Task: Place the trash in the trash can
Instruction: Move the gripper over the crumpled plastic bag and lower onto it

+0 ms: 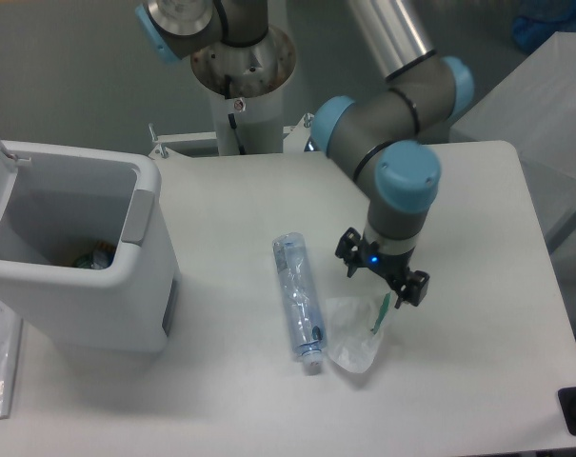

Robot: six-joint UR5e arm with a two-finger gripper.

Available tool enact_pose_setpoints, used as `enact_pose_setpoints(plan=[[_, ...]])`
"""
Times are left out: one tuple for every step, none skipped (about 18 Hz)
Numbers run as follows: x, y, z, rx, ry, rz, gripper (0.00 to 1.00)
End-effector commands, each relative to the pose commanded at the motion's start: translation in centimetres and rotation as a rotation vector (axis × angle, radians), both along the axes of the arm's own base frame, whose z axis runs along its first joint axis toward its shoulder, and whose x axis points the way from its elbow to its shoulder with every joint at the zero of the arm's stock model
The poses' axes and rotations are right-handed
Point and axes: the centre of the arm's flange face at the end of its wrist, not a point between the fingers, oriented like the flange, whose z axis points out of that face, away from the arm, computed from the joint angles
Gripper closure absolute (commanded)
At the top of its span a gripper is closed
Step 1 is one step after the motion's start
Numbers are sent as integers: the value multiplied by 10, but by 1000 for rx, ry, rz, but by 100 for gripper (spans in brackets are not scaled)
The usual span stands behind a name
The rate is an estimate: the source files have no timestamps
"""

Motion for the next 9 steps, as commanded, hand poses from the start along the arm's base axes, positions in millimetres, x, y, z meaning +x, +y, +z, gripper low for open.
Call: enact_pose_setpoints(plan=[[-5,3,-3,4,6,-2,0],[-10,7,-6,8,13,-2,0],[-15,9,-5,11,20,-1,0],[-18,12,-7,13,21,0,0],[-21,13,-7,15,23,-2,0],[-24,16,-5,19,30,-2,0],[-27,16,-7,17,29,0,0],[-29,17,-9,15,29,2,0],[-31,17,-12,8,32,2,0]])
